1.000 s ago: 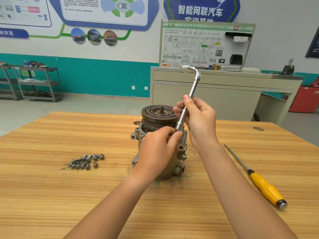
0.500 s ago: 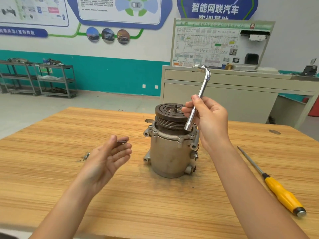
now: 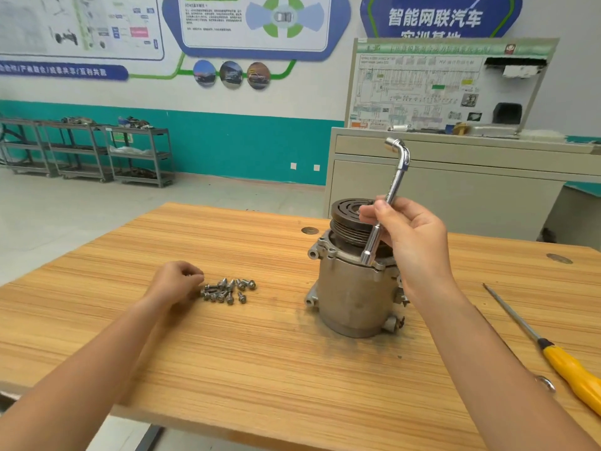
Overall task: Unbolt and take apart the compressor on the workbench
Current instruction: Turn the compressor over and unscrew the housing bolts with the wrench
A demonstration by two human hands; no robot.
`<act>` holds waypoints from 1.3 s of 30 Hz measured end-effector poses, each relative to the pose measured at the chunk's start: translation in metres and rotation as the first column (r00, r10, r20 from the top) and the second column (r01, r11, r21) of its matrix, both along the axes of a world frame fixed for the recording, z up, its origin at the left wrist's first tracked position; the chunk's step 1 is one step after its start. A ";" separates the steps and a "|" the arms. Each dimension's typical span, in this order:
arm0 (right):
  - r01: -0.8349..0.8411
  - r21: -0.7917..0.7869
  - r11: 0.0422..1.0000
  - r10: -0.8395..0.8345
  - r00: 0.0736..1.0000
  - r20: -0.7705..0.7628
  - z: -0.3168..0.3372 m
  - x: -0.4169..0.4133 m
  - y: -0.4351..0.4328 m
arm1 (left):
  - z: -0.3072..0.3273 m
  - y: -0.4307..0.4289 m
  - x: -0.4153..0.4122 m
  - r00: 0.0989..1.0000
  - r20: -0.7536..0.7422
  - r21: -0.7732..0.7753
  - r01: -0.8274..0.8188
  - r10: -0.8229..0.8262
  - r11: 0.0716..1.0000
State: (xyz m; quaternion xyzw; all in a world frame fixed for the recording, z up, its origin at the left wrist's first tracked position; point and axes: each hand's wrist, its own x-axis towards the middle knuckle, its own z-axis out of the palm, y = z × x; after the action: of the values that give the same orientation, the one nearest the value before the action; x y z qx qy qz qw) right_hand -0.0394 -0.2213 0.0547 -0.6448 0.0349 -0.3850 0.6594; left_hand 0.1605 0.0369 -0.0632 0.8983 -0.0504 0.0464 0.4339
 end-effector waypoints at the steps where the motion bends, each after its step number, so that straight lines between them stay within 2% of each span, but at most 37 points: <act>1: 0.004 -0.024 1.000 -0.004 1.000 -0.006 -0.001 -0.001 0.002 | -0.002 -0.003 0.005 1.000 -0.014 0.022 0.008 -0.007 1.000; 6: 0.001 -0.200 0.980 -0.009 0.999 -0.040 -0.014 -0.017 0.005 | -0.008 -0.011 0.020 0.999 0.021 0.077 0.040 -0.042 0.996; 10: -0.025 -0.247 0.969 0.016 0.999 -0.040 -0.030 -0.046 -0.009 | -0.018 -0.011 0.022 0.996 0.068 0.029 0.059 -0.061 0.998; 14: 0.025 -0.397 0.917 -0.094 0.984 -0.153 -0.048 -0.081 -0.055 | -0.024 -0.008 0.022 0.991 0.089 0.021 0.096 -0.098 0.995; 16: 0.099 -0.549 0.830 -0.266 0.936 -0.232 -0.061 -0.091 -0.088 | -0.026 -0.010 0.020 0.988 0.104 0.032 0.107 -0.110 0.994; 19: 0.096 -0.785 0.611 -0.467 0.845 -0.260 -0.083 -0.095 -0.131 | -0.031 -0.014 0.019 0.984 0.144 0.032 0.106 -0.109 0.994; 21: -0.109 -0.914 0.390 -0.519 0.795 -0.316 -0.099 -0.090 -0.152 | -0.035 -0.015 0.020 0.984 0.141 0.014 0.105 -0.106 0.994; 23: -0.387 -0.905 0.178 -0.563 0.714 -0.417 -0.113 -0.083 -0.167 | -0.039 -0.013 0.024 0.987 0.134 -0.011 0.092 -0.090 0.996; 24: -0.466 -0.874 0.136 -0.581 0.677 -0.451 -0.116 -0.079 -0.171 | -0.041 -0.012 0.027 0.987 0.139 -0.010 0.081 -0.079 0.997; 28: -0.546 -0.830 0.118 -0.573 0.644 -0.506 -0.112 -0.067 -0.182 | -0.046 -0.009 0.033 0.990 0.141 -0.056 0.006 0.002 0.998; 30: -0.584 -0.809 0.064 -0.592 0.630 -0.502 -0.110 -0.066 -0.191 | -0.044 -0.013 0.031 0.984 0.174 -0.111 -0.020 0.039 0.994; 32: -0.595 -0.804 -0.014 -0.624 0.634 -0.458 -0.108 -0.068 -0.199 | -0.037 -0.026 0.025 0.968 0.251 -0.170 0.029 0.015 0.985; 34: -0.548 -0.836 -0.010 -0.621 0.659 -0.424 -0.109 -0.071 -0.200 | -0.023 -0.046 0.010 0.924 0.382 -0.192 0.118 -0.036 0.974; 35: -0.496 -0.868 0.034 -0.611 0.677 -0.411 -0.110 -0.074 -0.199 | -0.013 -0.058 -0.001 0.896 0.440 -0.192 0.155 -0.056 0.969; 37: -0.341 -0.923 0.180 -0.632 0.679 -0.374 -0.113 -0.084 -0.197 | 0.006 -0.085 -0.027 0.870 0.477 -0.254 0.276 -0.128 0.927; 39: -0.096 -0.939 0.329 -0.752 0.575 -0.322 -0.114 -0.100 -0.202 | 0.022 -0.115 -0.054 0.877 0.400 -0.342 0.413 -0.267 0.844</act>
State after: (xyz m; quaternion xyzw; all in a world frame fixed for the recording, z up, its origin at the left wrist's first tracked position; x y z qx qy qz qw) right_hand -0.1399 -0.4229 -0.0596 -0.9542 0.2323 -0.1870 0.0234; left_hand 0.1063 -0.0784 -0.0411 0.7391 -0.2735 0.1303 0.6017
